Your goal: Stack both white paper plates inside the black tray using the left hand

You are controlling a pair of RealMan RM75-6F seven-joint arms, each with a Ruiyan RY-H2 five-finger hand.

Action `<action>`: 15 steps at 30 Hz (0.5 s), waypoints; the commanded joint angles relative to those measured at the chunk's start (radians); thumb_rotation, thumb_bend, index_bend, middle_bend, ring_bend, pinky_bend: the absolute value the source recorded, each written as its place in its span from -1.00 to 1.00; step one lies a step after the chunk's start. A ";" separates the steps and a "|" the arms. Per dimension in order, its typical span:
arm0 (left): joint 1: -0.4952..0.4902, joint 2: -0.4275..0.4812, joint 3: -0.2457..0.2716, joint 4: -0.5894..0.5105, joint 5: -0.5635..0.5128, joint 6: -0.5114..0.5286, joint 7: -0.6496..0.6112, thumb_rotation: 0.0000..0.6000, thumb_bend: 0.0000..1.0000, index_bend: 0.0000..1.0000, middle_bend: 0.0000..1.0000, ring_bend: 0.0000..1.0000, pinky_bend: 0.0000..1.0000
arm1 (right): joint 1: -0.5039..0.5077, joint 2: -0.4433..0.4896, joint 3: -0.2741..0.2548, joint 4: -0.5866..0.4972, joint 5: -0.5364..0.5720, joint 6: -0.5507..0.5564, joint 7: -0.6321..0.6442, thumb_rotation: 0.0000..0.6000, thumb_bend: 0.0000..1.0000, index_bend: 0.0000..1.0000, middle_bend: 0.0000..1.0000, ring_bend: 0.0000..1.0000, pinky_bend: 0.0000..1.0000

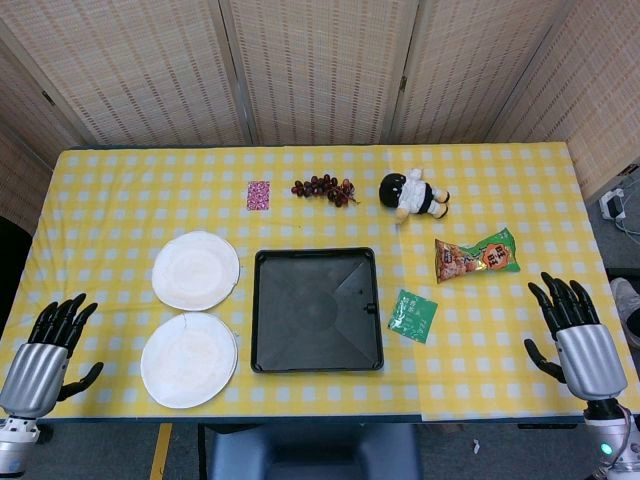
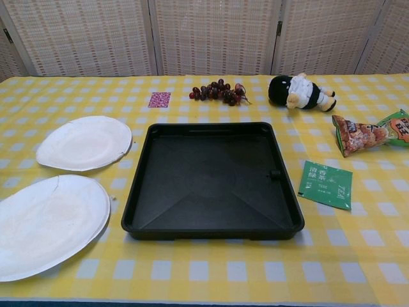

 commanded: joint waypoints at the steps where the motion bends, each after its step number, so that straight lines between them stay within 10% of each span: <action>1: 0.000 -0.001 0.002 -0.002 0.001 -0.002 0.002 1.00 -0.37 -0.87 -1.00 -1.00 -0.99 | 0.002 -0.002 -0.003 0.000 -0.004 -0.007 0.004 1.00 -0.27 -1.00 -1.00 -1.00 -1.00; 7: -0.007 -0.002 0.022 -0.016 0.020 -0.022 -0.014 1.00 -0.37 -0.87 -1.00 -1.00 -0.96 | -0.006 0.009 -0.010 -0.012 -0.018 0.010 0.015 1.00 -0.27 -1.00 -1.00 -1.00 -1.00; 15: -0.009 0.023 0.092 -0.048 0.078 -0.075 -0.004 1.00 -0.37 -0.81 -0.72 -0.76 -0.23 | -0.008 0.007 -0.017 -0.019 -0.023 0.006 -0.001 1.00 -0.27 -1.00 -1.00 -1.00 -1.00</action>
